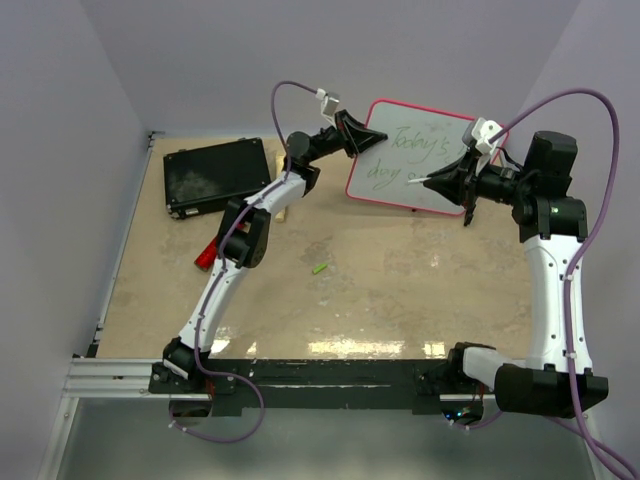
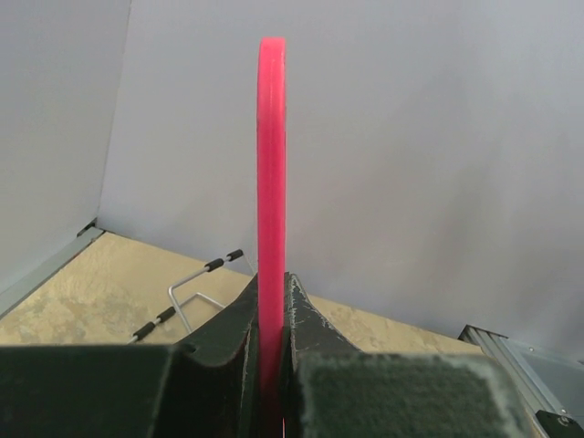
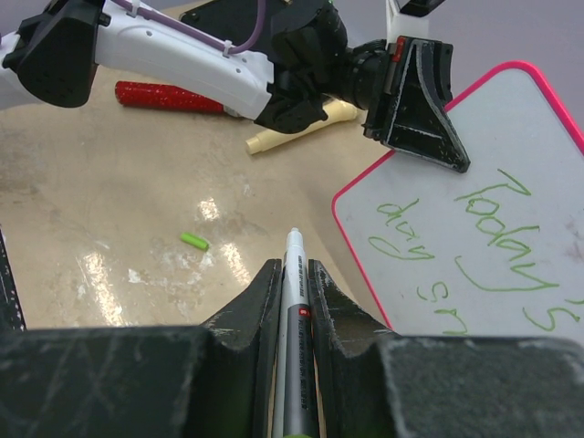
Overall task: Write a sentence on the whiteboard
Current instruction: Place the whiteboard on the whiteboard stand.
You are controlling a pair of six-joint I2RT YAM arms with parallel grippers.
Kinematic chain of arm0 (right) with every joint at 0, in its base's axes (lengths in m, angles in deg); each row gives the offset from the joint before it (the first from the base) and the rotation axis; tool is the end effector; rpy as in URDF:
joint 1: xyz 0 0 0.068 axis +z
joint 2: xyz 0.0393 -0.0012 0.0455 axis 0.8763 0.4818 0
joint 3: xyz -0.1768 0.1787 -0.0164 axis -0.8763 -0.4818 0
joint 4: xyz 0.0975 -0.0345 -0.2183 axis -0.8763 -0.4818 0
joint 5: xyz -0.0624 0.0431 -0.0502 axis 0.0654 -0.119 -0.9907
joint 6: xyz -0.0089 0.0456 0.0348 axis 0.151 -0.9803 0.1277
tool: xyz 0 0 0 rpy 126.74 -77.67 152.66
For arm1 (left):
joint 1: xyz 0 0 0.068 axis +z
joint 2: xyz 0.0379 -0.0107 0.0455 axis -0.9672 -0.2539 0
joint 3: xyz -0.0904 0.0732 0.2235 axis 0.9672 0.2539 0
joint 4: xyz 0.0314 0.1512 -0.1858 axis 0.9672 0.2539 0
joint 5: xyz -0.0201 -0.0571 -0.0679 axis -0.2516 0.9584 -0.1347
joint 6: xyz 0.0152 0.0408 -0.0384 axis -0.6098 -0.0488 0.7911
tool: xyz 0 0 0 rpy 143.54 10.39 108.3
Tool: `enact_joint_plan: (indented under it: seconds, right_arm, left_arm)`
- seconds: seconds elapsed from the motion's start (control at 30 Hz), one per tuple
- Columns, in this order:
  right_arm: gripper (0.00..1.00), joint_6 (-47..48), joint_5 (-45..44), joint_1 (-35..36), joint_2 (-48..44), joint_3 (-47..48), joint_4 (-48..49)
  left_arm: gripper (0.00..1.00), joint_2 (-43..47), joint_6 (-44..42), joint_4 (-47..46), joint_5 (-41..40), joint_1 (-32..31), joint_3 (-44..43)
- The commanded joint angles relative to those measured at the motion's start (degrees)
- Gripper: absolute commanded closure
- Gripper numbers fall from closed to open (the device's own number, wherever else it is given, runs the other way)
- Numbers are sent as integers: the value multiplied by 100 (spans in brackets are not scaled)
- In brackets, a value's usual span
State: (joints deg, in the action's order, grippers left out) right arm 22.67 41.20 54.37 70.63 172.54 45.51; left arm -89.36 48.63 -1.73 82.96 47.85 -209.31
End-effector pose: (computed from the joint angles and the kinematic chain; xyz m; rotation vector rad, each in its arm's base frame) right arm 0.2103 0.0114 0.4173 -0.9686 1.5361 0.6083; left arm 0.4760 -0.2810 0.2481 0.6138 1.1034 -1.5894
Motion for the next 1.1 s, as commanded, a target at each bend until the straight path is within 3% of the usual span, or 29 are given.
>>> enact_joint_plan:
  seconds: [0.0,0.2,1.07]
  right_arm:
    - [100,-84,115,-29,-64,-5,133]
    - [100,-84,132,-29,-108,-14,142]
    - [100,-102,115,-46,-100,-41,151]
  left_arm:
    - [100,665,609,-1391,-770,107,-84]
    - [100,806,609,-1339,-928,327,-57]
    - [100,-169,565,-1049,-735,573,-321]
